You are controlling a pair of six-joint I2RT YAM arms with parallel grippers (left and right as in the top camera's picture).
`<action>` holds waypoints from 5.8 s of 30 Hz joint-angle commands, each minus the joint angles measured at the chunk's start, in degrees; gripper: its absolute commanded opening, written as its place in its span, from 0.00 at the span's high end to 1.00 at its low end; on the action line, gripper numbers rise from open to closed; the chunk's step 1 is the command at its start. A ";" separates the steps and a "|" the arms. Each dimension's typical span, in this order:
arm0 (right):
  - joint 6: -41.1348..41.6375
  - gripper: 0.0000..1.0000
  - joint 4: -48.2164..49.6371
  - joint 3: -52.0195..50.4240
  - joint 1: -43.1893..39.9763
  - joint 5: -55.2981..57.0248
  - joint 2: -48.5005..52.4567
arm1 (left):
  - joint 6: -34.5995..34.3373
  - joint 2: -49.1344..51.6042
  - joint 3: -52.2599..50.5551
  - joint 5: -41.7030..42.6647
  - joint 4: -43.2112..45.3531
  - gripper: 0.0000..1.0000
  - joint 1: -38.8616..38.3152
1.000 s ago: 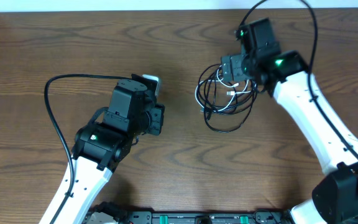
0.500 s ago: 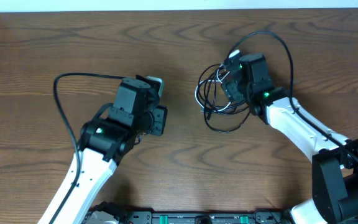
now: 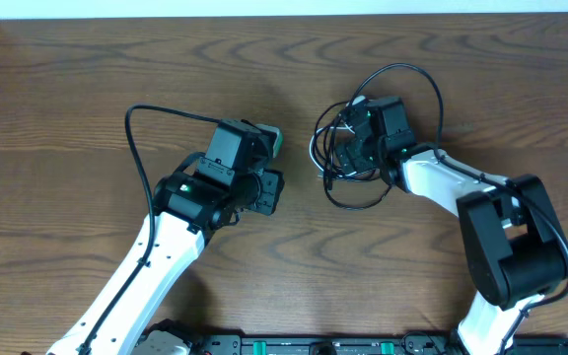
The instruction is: Untangle cables
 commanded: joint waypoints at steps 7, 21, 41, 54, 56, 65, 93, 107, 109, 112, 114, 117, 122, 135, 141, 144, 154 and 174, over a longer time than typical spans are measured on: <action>1.33 0.17 1.64 -0.09 -0.63 -1.14 0.31 | 0.07 -0.07 0.35 0.52 0.26 0.55 -0.13; 4.63 0.31 2.89 -0.07 -1.57 -1.22 5.68 | -0.13 -0.20 0.35 4.28 0.20 0.55 -0.13; 5.57 0.99 -11.78 1.90 -1.53 -2.82 -25.73 | -0.11 -0.17 0.35 4.26 0.09 0.55 -0.13; 7.78 0.99 -18.10 6.19 -1.51 -4.28 -52.13 | -0.11 -0.17 0.35 4.26 0.28 0.55 -0.13; 7.78 0.99 -19.61 6.19 -1.53 -4.39 -53.59 | -0.13 -0.17 0.35 4.26 0.48 0.55 -0.13; 8.57 0.08 -33.16 6.12 -1.51 -4.42 -48.78 | -0.13 -0.17 0.35 4.28 0.66 0.55 -0.13; -10.95 0.08 -36.26 6.03 0.02 1.31 -6.54 | 0.11 -0.17 0.35 4.09 1.55 0.54 -0.11; -10.19 0.33 -28.04 6.03 0.04 2.80 -3.74 | 0.09 -0.17 0.35 4.11 1.57 0.54 -0.13; -10.05 0.39 -27.52 6.03 0.02 1.73 -3.74 | 0.09 -0.17 0.35 4.11 1.57 0.55 -0.13; -9.62 0.40 -26.97 6.03 0.02 -0.02 -3.74 | 0.09 -0.17 0.35 4.11 1.57 0.54 -0.13; -8.52 0.40 -26.51 6.03 0.04 -0.17 -3.74 | 0.09 -0.17 0.35 4.11 1.57 0.54 -0.13; -8.31 0.42 -25.90 6.03 0.04 -2.03 -3.74 | 0.09 -0.17 0.35 4.11 1.57 0.54 -0.13; -8.15 0.45 -25.11 6.01 0.04 -5.18 -3.74 | 0.07 -0.17 0.35 4.11 1.55 0.54 -0.13; -7.48 0.53 -23.41 4.31 1.88 -7.37 -3.74 | 0.07 -0.17 0.35 4.11 1.57 0.54 -0.13; -7.45 0.57 -23.47 4.09 1.92 -7.37 -3.74 | 0.07 -0.17 0.35 4.13 1.55 0.54 -0.13; -7.43 0.61 -23.47 4.04 1.92 -7.39 -3.74 | 0.07 -0.17 0.35 4.13 1.55 0.55 -0.13; -7.43 0.58 -19.74 0.61 1.90 -7.15 -3.72 | 0.07 -0.17 0.35 4.11 1.55 0.54 -0.13; -4.94 0.99 -23.02 0.90 1.86 -5.38 -4.98 | 0.09 -0.17 0.35 4.11 1.18 0.54 -0.13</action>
